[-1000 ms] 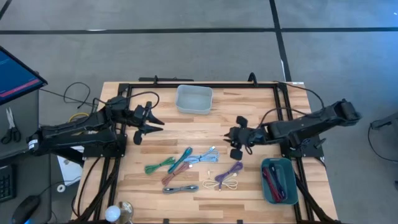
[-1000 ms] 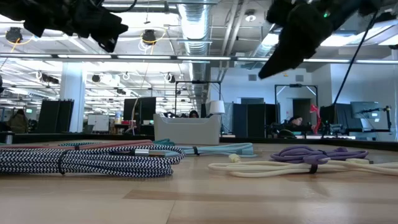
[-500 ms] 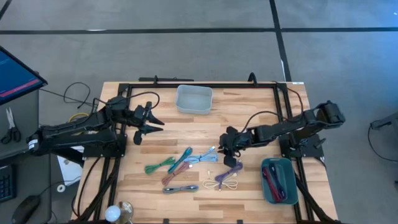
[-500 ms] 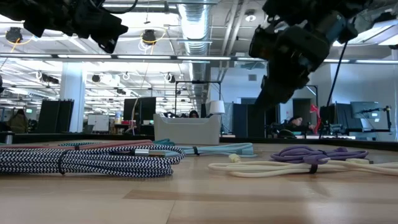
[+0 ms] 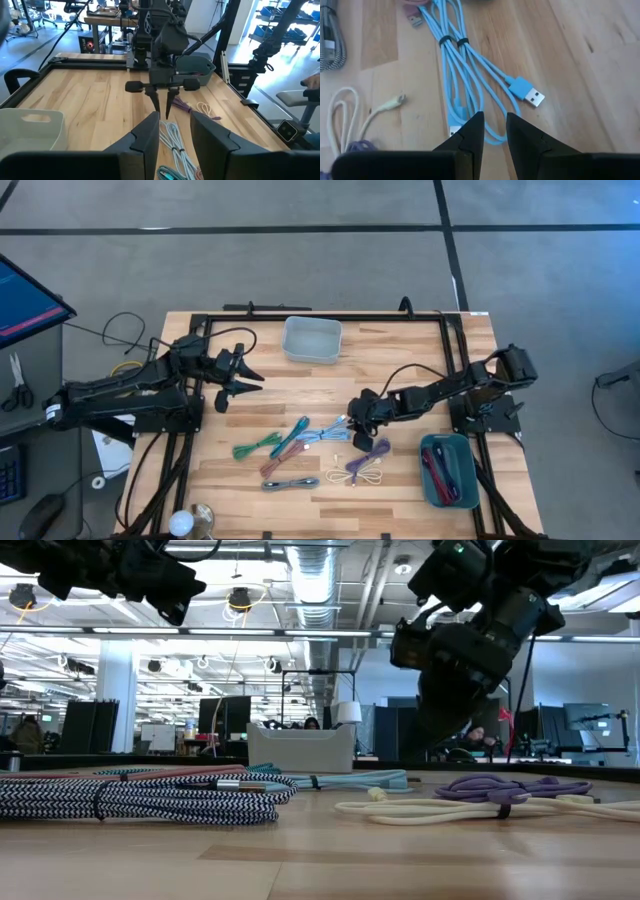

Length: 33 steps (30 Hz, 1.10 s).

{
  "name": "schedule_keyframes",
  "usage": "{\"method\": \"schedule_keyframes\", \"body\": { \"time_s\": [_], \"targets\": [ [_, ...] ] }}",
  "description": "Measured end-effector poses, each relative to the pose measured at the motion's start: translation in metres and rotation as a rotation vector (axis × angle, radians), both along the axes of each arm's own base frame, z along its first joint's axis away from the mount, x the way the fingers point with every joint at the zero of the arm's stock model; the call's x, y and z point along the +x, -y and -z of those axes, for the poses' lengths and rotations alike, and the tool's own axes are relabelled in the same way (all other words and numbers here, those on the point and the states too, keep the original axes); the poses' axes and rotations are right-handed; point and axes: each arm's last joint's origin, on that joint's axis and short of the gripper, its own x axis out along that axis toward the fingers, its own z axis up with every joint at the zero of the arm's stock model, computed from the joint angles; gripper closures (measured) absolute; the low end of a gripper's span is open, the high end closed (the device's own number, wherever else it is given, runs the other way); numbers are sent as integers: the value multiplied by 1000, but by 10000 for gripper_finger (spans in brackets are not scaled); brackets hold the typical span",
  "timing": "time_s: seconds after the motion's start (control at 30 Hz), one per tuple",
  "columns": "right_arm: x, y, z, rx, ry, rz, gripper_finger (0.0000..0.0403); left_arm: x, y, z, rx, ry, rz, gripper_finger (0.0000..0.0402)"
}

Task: Pick & Place USB Port
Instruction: Put the bottom light blue charger cable into the gray bin

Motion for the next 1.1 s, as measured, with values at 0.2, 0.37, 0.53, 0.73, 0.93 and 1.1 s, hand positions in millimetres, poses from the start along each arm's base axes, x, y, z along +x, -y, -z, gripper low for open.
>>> {"method": "schedule_keyframes", "body": {
  "time_s": [0.2, 0.37, 0.53, 0.73, 0.93, 1.1],
  "targets": [
    [1, -3, -1, 32, 12, 1, 327, 0, 0, 0, 0, 0, 0, 291],
    [1, -4, -1, 33, 18, -4, 327, 0, 0, 0, 0, 0, 0, 291],
    [4, -5, -4, 60, 58, 6, 327, 0, 0, 0, 0, 0, 0, 291],
    [4, -5, -5, 87, 59, 11, 327, 0, 0, 0, -1, 0, 0, 291],
    [6, -5, -1, 88, 58, 24, 327, 0, 0, 0, -1, 0, 0, 291],
    [9, -6, 14, 91, 16, 35, 327, 0, 0, 0, -1, 0, -1, 291]
  ]
}}
